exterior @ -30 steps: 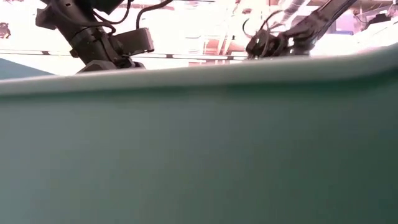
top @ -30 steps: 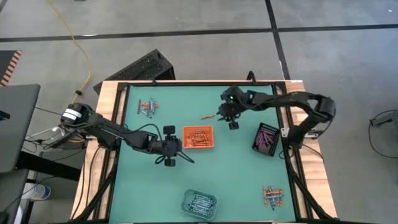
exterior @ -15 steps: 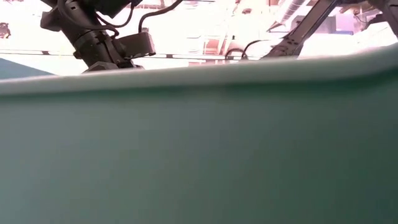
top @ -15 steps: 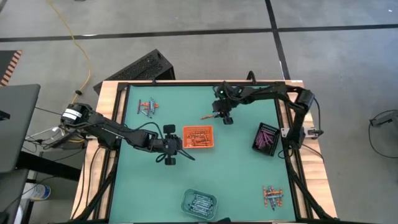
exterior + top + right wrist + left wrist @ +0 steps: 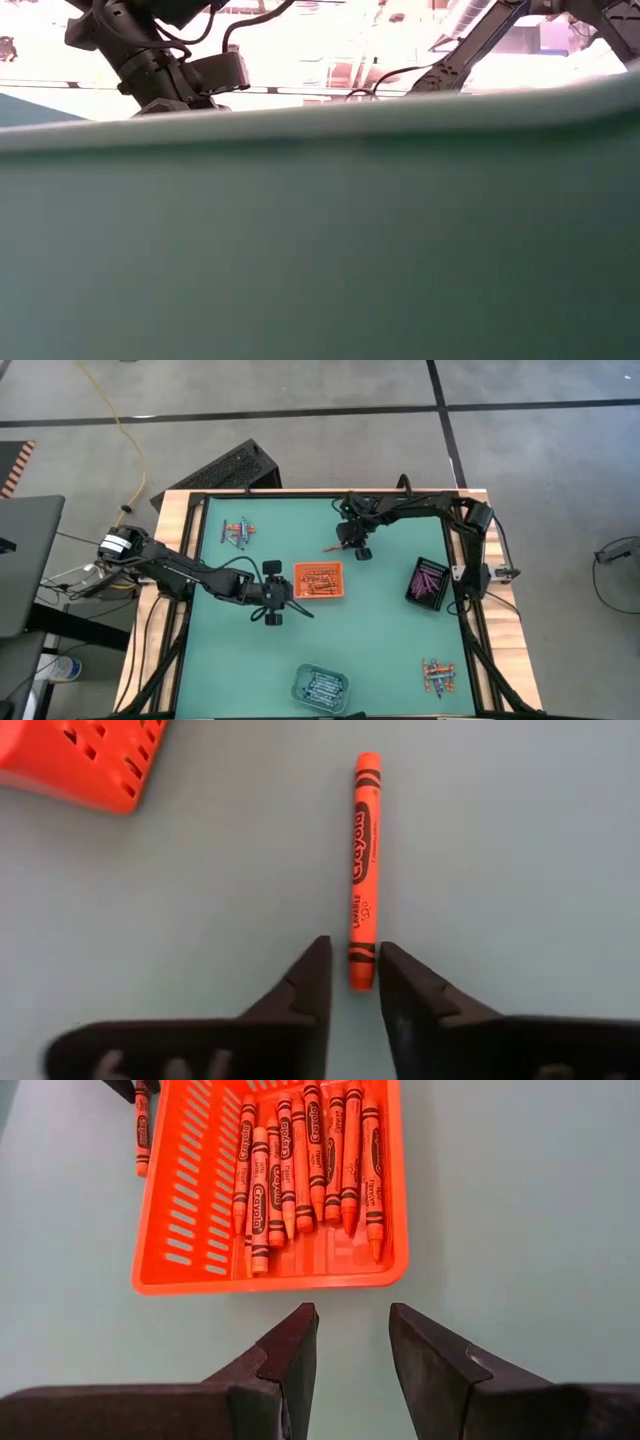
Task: Sort crayons
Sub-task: Put the orange crayon into the orange bin
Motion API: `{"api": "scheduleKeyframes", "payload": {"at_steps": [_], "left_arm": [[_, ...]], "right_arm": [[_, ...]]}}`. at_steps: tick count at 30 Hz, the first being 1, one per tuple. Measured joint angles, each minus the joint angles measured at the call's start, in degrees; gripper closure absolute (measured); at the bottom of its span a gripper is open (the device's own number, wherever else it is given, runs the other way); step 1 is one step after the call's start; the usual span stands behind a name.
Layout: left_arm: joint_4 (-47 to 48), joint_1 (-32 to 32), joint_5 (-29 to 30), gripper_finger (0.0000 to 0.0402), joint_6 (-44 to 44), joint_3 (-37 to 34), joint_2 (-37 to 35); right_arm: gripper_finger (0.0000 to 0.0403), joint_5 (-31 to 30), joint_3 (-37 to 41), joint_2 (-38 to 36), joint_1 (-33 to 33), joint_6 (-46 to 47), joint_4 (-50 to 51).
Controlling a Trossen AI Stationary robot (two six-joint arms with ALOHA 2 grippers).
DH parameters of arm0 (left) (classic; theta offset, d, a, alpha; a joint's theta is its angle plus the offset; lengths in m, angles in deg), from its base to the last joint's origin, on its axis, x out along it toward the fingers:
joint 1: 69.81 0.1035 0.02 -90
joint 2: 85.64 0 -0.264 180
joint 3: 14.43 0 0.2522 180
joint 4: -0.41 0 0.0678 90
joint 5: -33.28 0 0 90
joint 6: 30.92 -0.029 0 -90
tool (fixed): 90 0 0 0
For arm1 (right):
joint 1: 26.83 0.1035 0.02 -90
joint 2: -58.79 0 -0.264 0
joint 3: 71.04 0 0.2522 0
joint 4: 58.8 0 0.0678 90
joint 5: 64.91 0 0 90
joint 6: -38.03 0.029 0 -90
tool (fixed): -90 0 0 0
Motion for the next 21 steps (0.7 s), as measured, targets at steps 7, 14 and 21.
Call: {"api": "scheduleKeyframes", "payload": {"at_steps": [7, 14, 21], "left_arm": [[0.02, 0.00, -0.02, 0.0284, 0.06, 0.00, 0.00], [0.41, 0.00, -0.09, 0.0284, 0.60, 0.00, 0.00], [1.90, 0.00, -0.17, 0.0284, 2.11, 0.00, 0.00]], "right_arm": [[0.0395, -0.34, -0.03, -0.05, 0.63, 0.35, 1.81], [0.0400, -1.93, 0.05, -0.81, 0.82, 4.51, 2.20], [0.0401, -6.73, 0.25, -6.50, 1.68, 8.18, 2.78]]}}
